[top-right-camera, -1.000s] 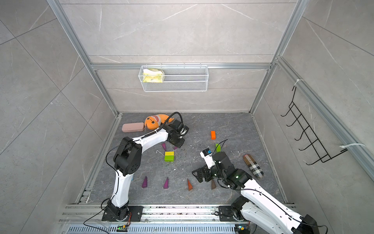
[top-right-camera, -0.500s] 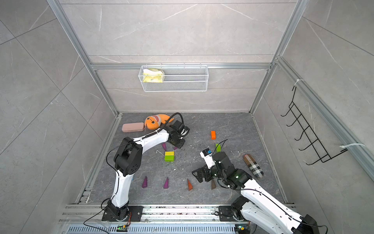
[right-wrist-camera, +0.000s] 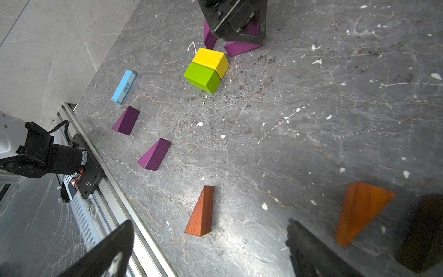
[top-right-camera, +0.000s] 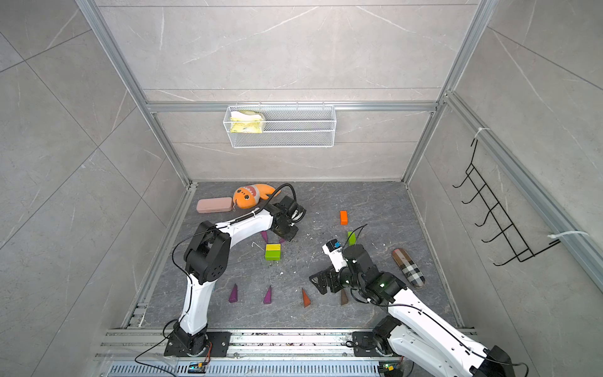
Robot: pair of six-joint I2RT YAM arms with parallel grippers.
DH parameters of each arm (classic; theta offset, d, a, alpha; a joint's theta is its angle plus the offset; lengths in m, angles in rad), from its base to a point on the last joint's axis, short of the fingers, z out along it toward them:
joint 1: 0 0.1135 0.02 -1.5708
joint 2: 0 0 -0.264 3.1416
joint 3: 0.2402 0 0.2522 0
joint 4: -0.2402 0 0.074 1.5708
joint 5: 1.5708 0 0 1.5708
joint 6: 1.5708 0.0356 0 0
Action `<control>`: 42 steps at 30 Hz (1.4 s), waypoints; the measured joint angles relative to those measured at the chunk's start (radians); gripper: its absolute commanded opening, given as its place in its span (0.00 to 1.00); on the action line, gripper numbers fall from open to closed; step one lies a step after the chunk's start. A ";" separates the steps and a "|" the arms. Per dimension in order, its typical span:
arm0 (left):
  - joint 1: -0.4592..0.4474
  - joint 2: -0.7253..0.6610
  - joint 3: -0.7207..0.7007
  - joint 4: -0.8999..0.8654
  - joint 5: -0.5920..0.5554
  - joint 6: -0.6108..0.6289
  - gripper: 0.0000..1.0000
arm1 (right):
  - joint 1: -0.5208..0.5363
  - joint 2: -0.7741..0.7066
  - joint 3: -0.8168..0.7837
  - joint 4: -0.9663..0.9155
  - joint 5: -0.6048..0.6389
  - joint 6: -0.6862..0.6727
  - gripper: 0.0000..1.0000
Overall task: Assemble a small pinwheel with building blocks
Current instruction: Assemble the building block at the center of the board.
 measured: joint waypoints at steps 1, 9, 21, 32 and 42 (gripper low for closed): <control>0.000 0.000 0.000 0.000 0.000 0.000 0.18 | 0.000 0.000 0.000 0.000 0.000 0.000 1.00; -0.010 0.000 0.000 -0.005 -0.001 0.000 0.19 | 0.000 -0.002 0.000 0.000 -0.001 0.000 1.00; -0.020 0.000 0.000 -0.026 -0.024 0.000 0.26 | 0.000 -0.013 0.000 0.000 -0.011 -0.003 1.00; -0.023 0.000 0.000 -0.031 -0.026 0.005 0.32 | 0.000 -0.021 -0.001 0.000 -0.011 -0.003 1.00; -0.026 0.000 0.004 -0.036 -0.026 0.006 0.36 | 0.000 -0.021 -0.002 0.000 -0.012 -0.003 1.00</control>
